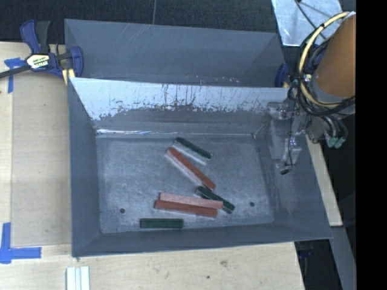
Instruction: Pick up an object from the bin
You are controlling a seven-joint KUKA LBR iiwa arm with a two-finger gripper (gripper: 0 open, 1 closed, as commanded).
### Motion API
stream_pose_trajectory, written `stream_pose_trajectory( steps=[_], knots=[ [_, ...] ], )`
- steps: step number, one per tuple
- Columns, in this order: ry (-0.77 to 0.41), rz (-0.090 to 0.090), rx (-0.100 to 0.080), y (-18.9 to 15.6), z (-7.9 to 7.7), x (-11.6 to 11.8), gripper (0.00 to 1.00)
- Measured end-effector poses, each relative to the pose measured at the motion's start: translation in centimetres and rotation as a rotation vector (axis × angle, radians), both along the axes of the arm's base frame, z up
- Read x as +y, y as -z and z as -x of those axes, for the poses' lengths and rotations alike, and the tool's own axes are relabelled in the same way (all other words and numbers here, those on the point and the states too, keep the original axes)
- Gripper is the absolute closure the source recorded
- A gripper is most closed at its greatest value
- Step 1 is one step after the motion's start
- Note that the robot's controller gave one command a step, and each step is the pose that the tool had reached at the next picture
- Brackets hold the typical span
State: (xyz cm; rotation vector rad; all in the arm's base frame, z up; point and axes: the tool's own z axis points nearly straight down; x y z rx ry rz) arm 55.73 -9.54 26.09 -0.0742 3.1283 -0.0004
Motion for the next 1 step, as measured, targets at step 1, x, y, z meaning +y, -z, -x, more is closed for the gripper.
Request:
stream_pose_trajectory(
  steps=[1],
  knots=[
    [-0.125, -0.001, 0.016, 17.96, -3.11, 7.69, 0.0]
  ],
)
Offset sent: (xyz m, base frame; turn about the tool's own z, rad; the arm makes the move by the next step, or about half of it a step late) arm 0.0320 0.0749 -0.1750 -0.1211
